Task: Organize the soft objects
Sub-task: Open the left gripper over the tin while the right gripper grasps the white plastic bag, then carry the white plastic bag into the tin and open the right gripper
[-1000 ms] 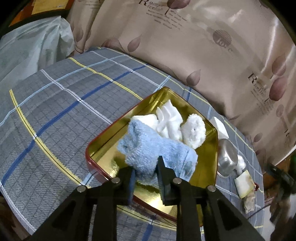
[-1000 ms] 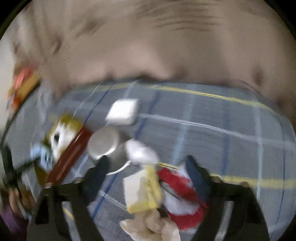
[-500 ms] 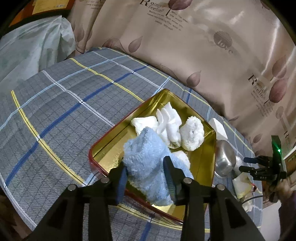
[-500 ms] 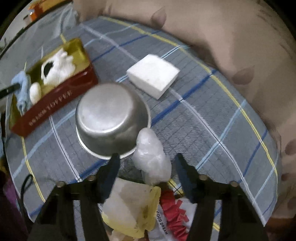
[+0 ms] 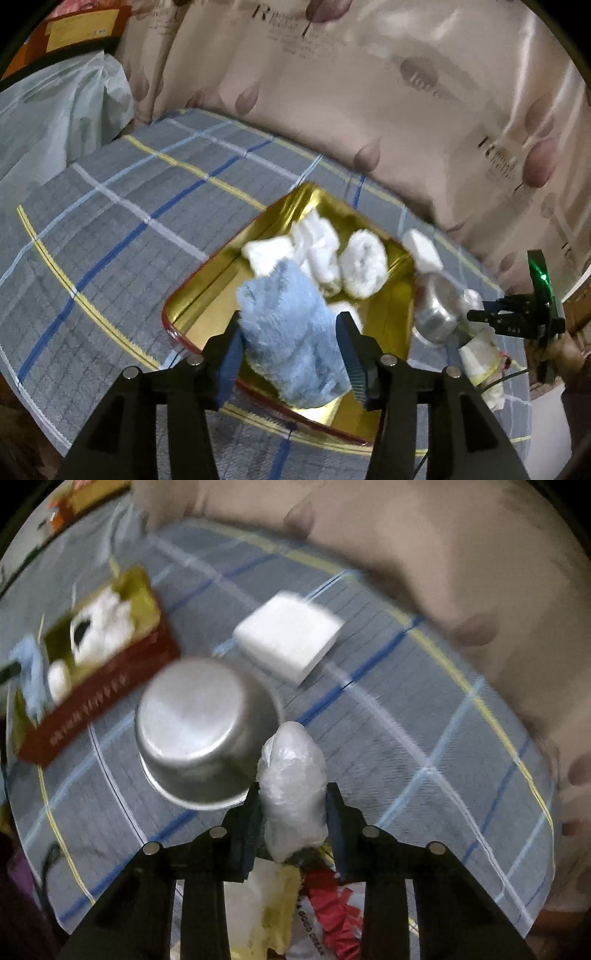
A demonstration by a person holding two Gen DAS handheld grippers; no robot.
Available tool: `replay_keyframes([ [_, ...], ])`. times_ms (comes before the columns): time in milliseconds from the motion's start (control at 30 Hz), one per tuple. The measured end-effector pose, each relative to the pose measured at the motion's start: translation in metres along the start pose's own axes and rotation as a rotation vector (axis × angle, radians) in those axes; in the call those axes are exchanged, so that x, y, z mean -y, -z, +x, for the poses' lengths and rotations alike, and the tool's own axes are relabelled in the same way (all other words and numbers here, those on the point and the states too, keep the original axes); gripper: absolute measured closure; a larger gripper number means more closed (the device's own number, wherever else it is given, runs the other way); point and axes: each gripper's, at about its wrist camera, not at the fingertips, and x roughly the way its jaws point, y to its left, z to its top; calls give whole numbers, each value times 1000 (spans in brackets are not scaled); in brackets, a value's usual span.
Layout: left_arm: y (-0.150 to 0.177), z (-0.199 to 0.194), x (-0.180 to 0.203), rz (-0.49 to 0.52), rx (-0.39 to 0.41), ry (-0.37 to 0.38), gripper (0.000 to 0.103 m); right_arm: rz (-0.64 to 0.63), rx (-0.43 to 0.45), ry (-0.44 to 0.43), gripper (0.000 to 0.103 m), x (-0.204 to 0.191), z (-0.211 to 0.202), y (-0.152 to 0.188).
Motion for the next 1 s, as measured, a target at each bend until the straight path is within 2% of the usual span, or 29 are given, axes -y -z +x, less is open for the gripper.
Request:
replay_keyframes([
  [100,-3,-3,-8,-37,6,37,50,57,83,8,73,2,-23,3],
  [200,-5,-4,-17,-82,5,35,49,107,164,-42,73,-4,-44,-4],
  [333,-7,-9,-22,-117,24,28,49,131,241,-156,73,-37,-62,-24],
  [433,-9,-17,-18,-91,53,-6,49,149,257,-262,73,-66,-64,-46],
  [533,-11,-27,-14,-67,94,-24,49,168,246,-369,73,-102,-59,-69],
  [633,-13,-35,-13,-58,128,-44,48,154,248,-418,73,-136,-51,-88],
  [733,-14,-36,-20,-96,123,-30,48,160,219,-427,73,-168,-31,-114],
  [933,-13,-32,-24,-112,99,-29,48,296,152,-449,73,-183,13,-157],
  [1000,-13,-33,-22,-101,102,-31,48,352,112,-415,72,-179,26,-163],
])
